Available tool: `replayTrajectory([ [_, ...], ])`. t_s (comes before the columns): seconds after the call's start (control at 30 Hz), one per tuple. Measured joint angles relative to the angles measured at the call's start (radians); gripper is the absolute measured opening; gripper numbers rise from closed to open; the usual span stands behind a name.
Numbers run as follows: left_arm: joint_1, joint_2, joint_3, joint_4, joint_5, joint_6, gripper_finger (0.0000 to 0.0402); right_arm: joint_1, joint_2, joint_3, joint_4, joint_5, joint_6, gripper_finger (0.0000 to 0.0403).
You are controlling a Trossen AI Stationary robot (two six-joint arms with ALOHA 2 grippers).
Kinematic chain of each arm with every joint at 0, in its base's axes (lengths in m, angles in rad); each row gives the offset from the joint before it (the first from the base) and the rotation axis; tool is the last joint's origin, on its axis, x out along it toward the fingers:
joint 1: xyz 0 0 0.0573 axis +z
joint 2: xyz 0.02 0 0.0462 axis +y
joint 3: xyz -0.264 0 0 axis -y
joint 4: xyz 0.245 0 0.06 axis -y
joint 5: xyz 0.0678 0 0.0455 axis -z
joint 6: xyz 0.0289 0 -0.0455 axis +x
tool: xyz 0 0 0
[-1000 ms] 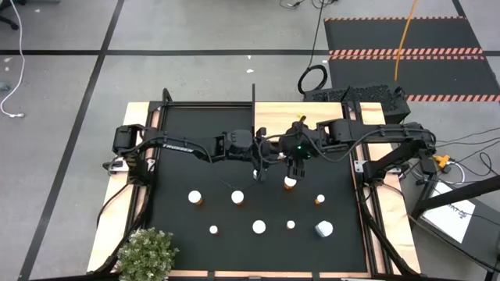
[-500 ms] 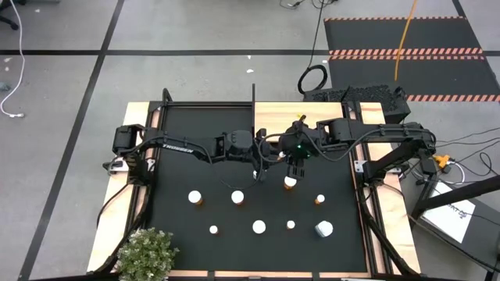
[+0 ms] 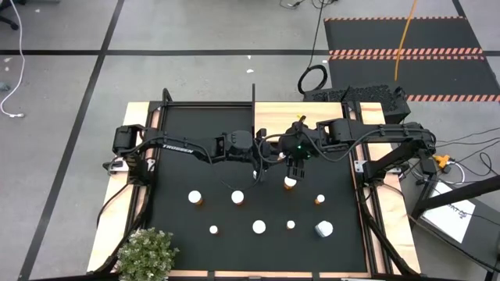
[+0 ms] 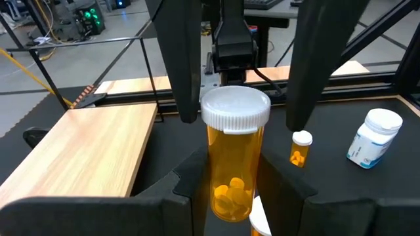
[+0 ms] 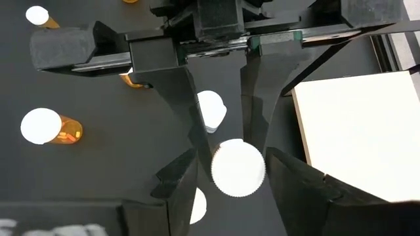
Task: Pick and place medicine bottles onto shelf by color
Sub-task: Put the small orange pill bottle on the shelf
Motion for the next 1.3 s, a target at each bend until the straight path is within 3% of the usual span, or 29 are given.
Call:
replayTrajectory([
  [0.3, -0.002, 0.0, 0.0, -0.001, 0.001, -0.001, 0.0113, 0.0, 0.0, 0.0, -0.005, 0.0, -0.006, 0.0117],
  [0.63, -0.006, 0.0, 0.0, -0.002, 0.001, -0.01, 0.0117, -0.006, 0.0, 0.0, -0.012, -0.001, -0.006, 0.0119],
  [0.73, -0.006, 0.0, 0.0, -0.002, 0.0, -0.016, 0.0145, -0.014, 0.0, 0.0, -0.032, -0.001, -0.006, 0.0118],
  [1.07, -0.009, -0.006, 0.0, -0.031, -0.06, -0.026, 0.0296, -0.053, 0.0, -0.002, -0.101, 0.0, -0.018, 0.0118],
  [1.3, -0.008, -0.059, 0.001, -0.105, -0.061, -0.023, 0.0325, -0.121, 0.0, -0.002, -0.159, 0.002, -0.061, 0.0117],
])
